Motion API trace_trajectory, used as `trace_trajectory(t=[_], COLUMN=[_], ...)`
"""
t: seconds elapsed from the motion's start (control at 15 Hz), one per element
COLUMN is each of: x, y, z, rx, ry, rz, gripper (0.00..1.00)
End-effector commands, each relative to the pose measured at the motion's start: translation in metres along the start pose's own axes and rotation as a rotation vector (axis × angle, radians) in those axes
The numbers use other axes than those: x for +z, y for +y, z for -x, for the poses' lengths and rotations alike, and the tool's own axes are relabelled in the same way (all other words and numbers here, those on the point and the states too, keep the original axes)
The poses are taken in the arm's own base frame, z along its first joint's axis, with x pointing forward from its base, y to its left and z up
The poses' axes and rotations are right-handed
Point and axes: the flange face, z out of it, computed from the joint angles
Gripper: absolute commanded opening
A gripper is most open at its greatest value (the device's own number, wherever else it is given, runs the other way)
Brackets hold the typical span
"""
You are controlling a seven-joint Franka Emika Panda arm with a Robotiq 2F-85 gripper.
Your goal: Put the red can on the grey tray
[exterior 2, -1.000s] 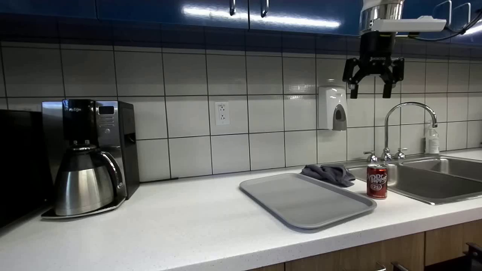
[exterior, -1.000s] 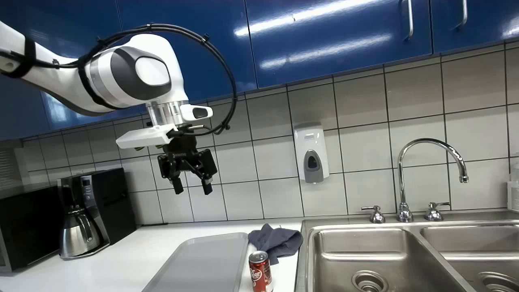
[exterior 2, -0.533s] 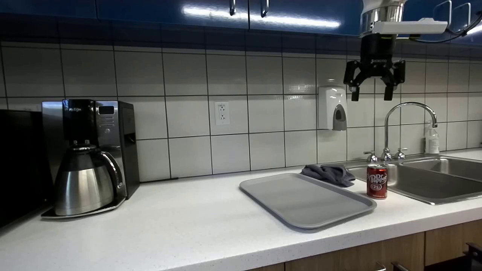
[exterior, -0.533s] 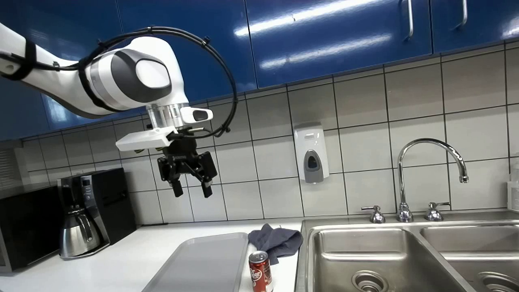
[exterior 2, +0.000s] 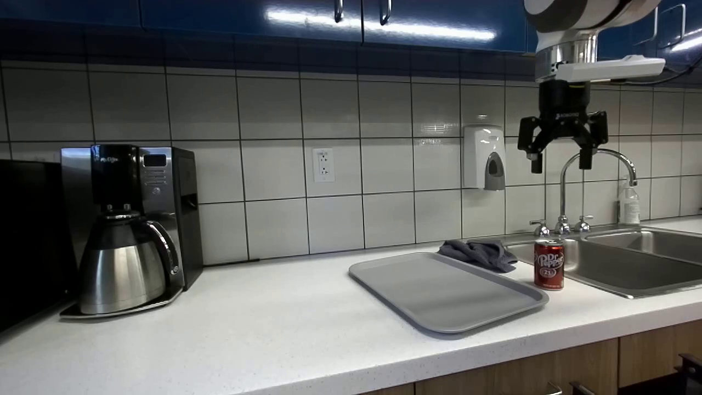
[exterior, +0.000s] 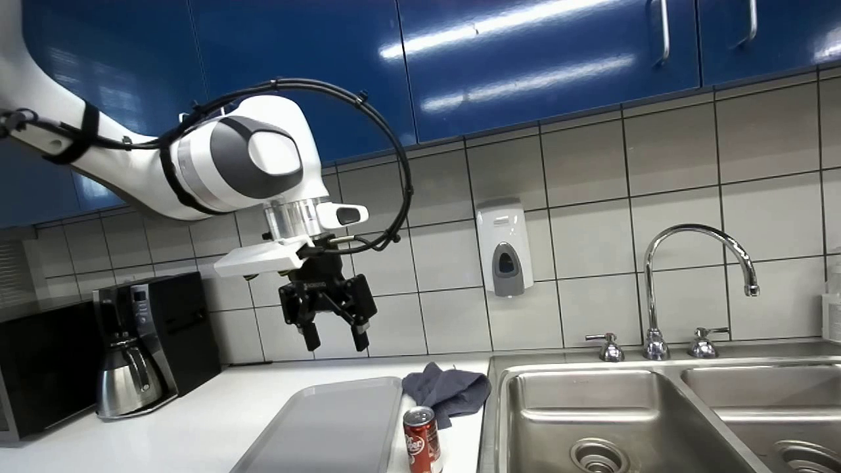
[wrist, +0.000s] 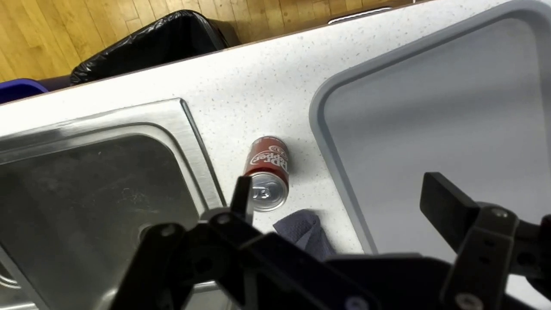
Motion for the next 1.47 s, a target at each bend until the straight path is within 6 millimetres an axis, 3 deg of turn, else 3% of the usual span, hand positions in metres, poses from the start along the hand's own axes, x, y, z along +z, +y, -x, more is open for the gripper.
trace_trajectory(t=[0.0,0.67,1.07,1.4], x=[0.025,0.120,0.153,0.170], y=[0.019,0.046,0.049,0.050], z=[-0.016,-0.065,-0.093,-0.105], rx=[0.004,0.082,0.107,0.122], ry=[0.007,-0.035,-0.055,-0.074], rz=[0.047,0.065,0.082,0.083], gripper=[1.00,1.00,1.00,1.00])
